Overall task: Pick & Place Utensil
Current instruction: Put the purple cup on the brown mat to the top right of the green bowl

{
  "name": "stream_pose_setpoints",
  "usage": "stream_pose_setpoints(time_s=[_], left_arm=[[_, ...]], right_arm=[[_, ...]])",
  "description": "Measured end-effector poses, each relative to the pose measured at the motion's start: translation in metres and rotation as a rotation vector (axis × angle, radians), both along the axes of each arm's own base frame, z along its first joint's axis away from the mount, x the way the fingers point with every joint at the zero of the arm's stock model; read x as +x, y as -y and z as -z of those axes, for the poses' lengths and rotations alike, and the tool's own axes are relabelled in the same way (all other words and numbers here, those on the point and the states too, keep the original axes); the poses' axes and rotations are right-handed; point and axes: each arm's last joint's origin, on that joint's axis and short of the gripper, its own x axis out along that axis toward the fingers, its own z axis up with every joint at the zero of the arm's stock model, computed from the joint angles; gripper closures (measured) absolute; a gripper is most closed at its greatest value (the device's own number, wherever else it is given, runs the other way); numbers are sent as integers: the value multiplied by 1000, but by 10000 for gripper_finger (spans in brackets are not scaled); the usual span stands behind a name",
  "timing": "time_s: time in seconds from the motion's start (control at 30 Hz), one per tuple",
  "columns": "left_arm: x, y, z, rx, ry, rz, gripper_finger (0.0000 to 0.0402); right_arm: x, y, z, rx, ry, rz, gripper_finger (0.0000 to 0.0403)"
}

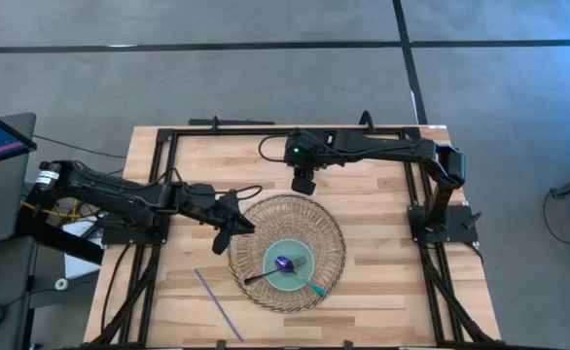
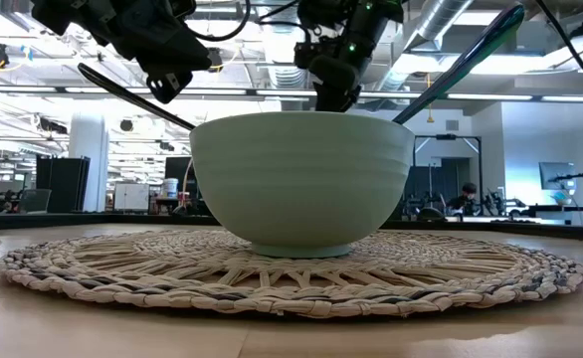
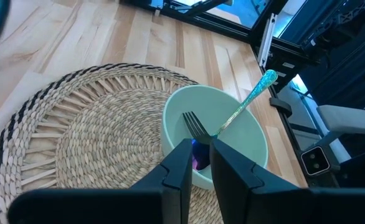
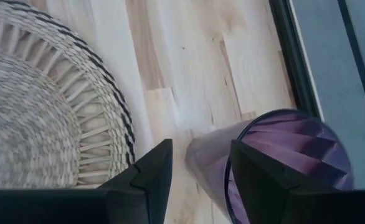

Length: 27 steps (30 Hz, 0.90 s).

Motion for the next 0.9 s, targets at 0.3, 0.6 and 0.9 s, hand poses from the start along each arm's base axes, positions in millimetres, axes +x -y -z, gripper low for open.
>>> stream_pose_setpoints(time_s=[0.3,0.6,0.9], left_arm=[[0,0,0,0,1,0,344],[0,0,0,-3,1,-1,344],[0,0,0,-3,2,0,344]], right_arm=[[-2,2,-17,-4,2,0,249],[-10,18,-12,51,-28,127,249],[1,19,11,108,-74,100,249]])
